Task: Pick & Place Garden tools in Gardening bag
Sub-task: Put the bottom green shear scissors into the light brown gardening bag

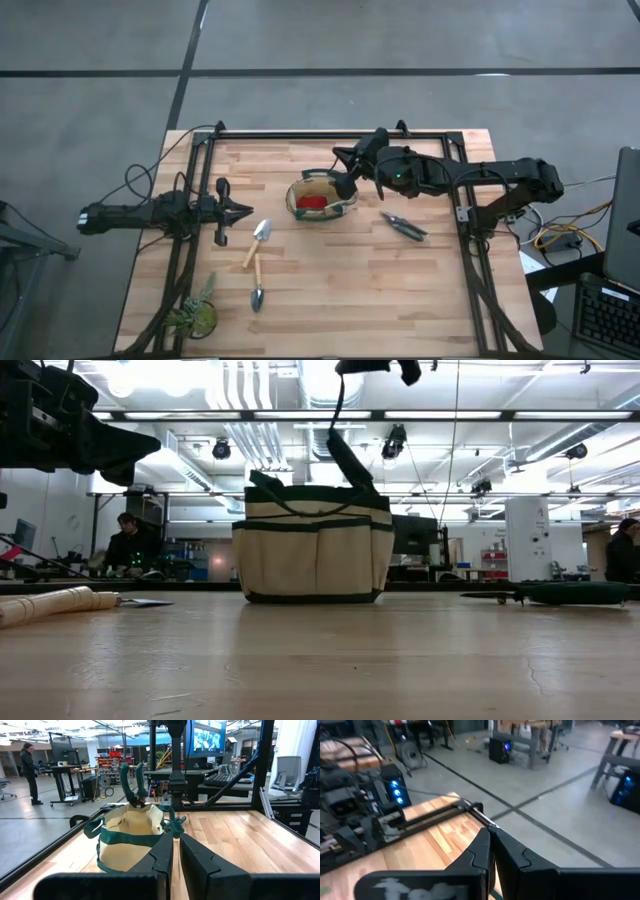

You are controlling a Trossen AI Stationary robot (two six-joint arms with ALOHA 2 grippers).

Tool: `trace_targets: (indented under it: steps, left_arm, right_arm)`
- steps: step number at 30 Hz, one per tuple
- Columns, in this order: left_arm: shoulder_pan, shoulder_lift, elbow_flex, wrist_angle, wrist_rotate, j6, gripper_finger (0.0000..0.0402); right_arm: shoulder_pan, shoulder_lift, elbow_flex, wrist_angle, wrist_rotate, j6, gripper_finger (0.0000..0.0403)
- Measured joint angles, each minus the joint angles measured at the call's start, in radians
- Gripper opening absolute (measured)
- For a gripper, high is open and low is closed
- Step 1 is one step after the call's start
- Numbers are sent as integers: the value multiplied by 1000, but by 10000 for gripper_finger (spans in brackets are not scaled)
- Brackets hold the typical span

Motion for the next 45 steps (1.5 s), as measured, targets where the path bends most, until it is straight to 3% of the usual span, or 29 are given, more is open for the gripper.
trace_targets:
  steps: [20, 36, 45]
  left_arm:
    - [0, 0, 0, 0, 0, 0, 37]
    - [0, 0, 0, 0, 0, 0, 37]
    - [0, 0, 0, 0, 0, 0, 37]
  right_arm:
    - [0, -2, -3, 142, -42, -60, 11]
    - [1, -10, -29, 103, -32, -67, 11]
    - [1, -78, -38, 34, 10, -65, 11]
